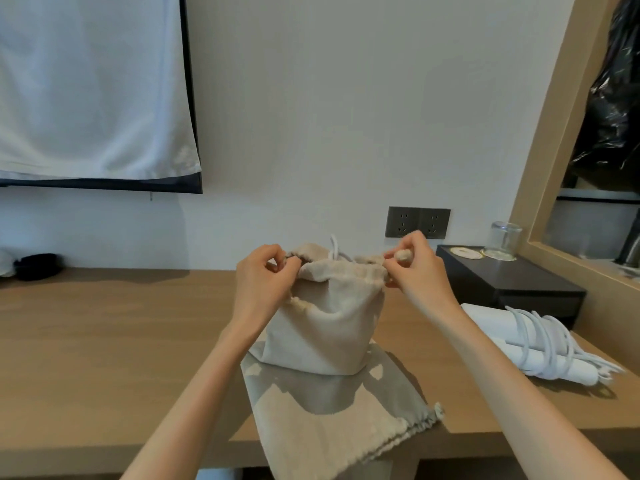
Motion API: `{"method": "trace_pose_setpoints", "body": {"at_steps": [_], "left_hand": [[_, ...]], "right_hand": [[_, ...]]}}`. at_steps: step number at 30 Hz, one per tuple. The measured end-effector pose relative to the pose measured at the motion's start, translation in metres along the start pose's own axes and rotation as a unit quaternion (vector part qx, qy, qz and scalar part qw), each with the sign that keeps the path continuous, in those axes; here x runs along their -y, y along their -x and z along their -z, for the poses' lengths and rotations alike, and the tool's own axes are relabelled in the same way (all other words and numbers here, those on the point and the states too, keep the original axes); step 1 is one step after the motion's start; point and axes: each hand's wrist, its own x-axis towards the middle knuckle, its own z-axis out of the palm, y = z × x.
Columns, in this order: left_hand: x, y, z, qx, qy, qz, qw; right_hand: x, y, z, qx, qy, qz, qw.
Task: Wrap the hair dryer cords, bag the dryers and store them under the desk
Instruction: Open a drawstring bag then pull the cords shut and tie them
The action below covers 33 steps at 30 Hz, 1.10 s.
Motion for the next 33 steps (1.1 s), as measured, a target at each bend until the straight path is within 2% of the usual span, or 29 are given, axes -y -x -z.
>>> {"method": "trace_pose_setpoints", "body": {"at_steps": [2, 4, 6, 8, 14, 17, 20, 22, 26, 28, 30, 33], "left_hand": [[-0.007, -0.003, -0.008, -0.01, 0.002, 0.003, 1.0], [-0.012, -0.005, -0.015, -0.022, -0.013, 0.001, 1.0], [-0.016, -0.005, -0.021, -0.029, -0.015, -0.019, 0.999], [-0.017, -0.003, -0.024, -0.027, -0.004, -0.037, 0.999], [-0.012, 0.004, -0.034, -0.026, 0.019, -0.04, 0.999], [-0.01, 0.004, -0.04, -0.027, 0.01, -0.036, 0.999], [-0.01, 0.001, -0.042, -0.042, 0.015, -0.025, 0.999], [-0.014, -0.003, -0.04, -0.052, 0.011, -0.035, 0.998], [-0.031, -0.02, -0.033, -0.06, -0.039, -0.075, 0.995], [-0.039, -0.035, -0.03, -0.067, -0.08, -0.097, 0.99], [-0.041, -0.055, -0.029, -0.066, -0.101, -0.089, 0.989], [-0.032, -0.084, -0.031, -0.036, -0.017, -0.021, 0.999]], "right_hand": [[0.011, 0.001, 0.006, 0.068, -0.068, 0.013, 0.995], [0.023, 0.006, 0.012, 0.17, -0.095, 0.022, 0.981], [0.028, 0.013, 0.016, 0.253, -0.026, 0.05, 0.966], [0.027, 0.02, 0.018, 0.285, 0.048, 0.052, 0.956], [0.009, 0.025, 0.013, 0.235, 0.209, 0.094, 0.945], [0.0, 0.021, 0.008, 0.113, 0.269, 0.103, 0.951], [-0.003, 0.013, 0.009, -0.023, 0.202, 0.074, 0.976], [0.0, 0.007, 0.012, -0.071, 0.188, 0.099, 0.975], [0.009, -0.01, 0.017, -0.085, 0.143, 0.163, 0.972], [0.01, -0.025, 0.018, -0.077, 0.17, 0.174, 0.967], [0.013, -0.041, 0.023, -0.061, 0.245, 0.153, 0.955], [0.02, -0.057, 0.032, 0.002, 0.322, 0.075, 0.944]]}}
